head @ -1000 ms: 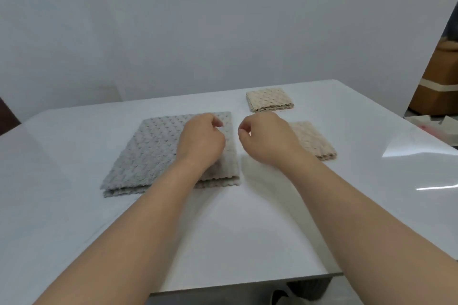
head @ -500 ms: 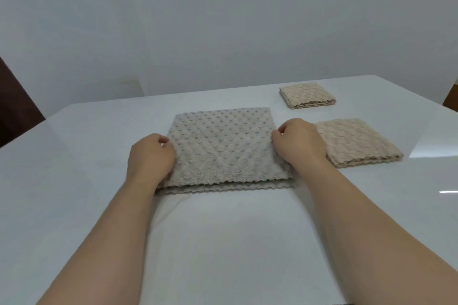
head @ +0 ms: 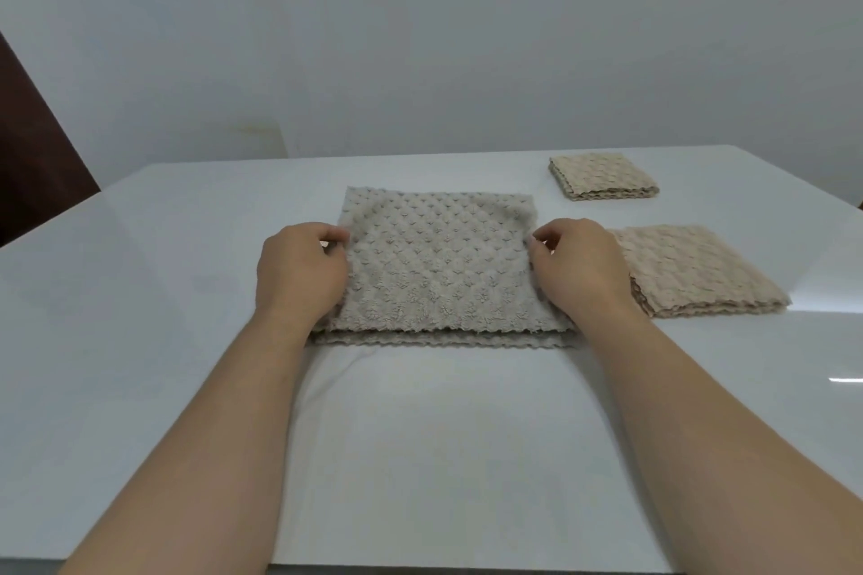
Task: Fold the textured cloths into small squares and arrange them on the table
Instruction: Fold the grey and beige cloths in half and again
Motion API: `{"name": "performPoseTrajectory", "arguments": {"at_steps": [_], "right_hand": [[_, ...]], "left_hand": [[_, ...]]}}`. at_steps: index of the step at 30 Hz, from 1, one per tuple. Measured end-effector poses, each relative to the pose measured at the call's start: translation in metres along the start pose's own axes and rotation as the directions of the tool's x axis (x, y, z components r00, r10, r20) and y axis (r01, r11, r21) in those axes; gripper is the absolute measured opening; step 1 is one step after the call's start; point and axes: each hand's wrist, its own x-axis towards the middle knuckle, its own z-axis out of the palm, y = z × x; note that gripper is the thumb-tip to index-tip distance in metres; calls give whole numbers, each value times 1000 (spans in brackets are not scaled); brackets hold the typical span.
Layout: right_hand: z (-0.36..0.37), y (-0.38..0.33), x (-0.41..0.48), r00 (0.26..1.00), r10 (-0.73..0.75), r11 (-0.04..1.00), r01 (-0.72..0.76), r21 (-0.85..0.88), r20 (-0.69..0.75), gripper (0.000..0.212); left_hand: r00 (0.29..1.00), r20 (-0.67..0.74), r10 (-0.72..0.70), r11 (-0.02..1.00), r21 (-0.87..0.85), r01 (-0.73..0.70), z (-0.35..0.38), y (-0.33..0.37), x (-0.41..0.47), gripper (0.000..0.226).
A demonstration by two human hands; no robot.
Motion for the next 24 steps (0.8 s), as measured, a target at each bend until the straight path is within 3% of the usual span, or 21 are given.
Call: {"name": "performPoseTrajectory", "arguments": {"at_steps": [7,13,17,21,24], "right_hand": [[-5,-6,-5,1000,-28,952,29,304,-8,12],[-13,-15,-9,997,-56,882,25,470,51,9],[-15,-19,-9,993,-84,791,13,612,88,5],[-18,-18,-11,981,-101,679,-55,732,168,20],[-18,-17,-10,976,-84,604,-111,789,202,29]], "left_hand": [[997,55,-47,961,-271,60,-11,3,-3,16],[989,121,-90,942,-313,124,-7,-5,-2,27],[984,164,-74,961,-250,114,-7,-7,-1,39],[983,178,-35,964,-254,80,-6,-7,-1,44],[978,197,-62,888,-437,144,-9,-2,-2,43]]}}
